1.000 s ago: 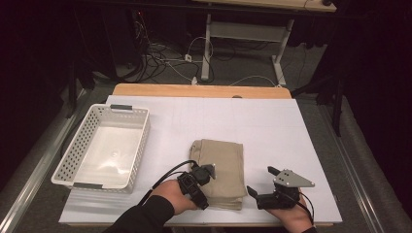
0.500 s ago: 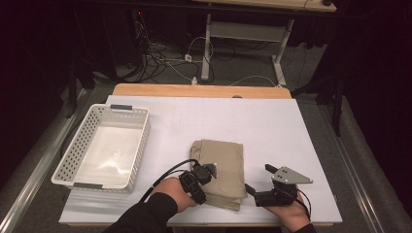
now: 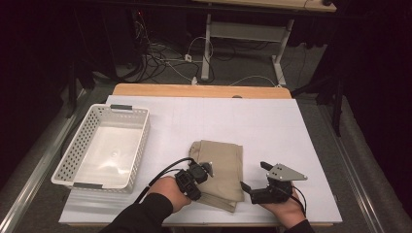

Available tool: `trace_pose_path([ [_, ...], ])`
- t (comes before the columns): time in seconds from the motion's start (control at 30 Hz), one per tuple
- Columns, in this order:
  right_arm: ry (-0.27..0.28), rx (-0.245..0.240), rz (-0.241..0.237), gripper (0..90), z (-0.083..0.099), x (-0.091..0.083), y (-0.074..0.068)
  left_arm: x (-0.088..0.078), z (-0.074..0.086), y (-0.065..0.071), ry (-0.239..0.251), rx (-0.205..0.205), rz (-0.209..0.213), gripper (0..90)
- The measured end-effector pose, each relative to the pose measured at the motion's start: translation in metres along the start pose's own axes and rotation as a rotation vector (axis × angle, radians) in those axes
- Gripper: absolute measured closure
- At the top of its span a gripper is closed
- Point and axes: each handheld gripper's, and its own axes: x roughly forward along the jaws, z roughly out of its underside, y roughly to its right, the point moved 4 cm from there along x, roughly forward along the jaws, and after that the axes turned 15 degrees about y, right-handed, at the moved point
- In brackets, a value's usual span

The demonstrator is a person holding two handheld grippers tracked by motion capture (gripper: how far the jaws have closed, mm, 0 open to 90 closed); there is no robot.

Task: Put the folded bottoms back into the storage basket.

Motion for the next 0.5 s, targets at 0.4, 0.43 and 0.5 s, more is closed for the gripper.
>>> trace_pose_path([
  [0.4,-0.023,-0.019,-0.016,0.6,0.003,0.007,-0.006,-0.012,0.027,-0.015,-0.037,-0.048,0.016,71.0],
  [0.43,-0.023,-0.02,-0.014,0.6,0.003,0.006,-0.006,-0.011,0.028,-0.016,-0.05,-0.059,0.019,66.6],
  [0.5,-0.02,-0.017,-0.01,0.7,0.003,0.005,-0.005,-0.01,0.028,-0.017,-0.054,-0.061,0.001,52.1],
])
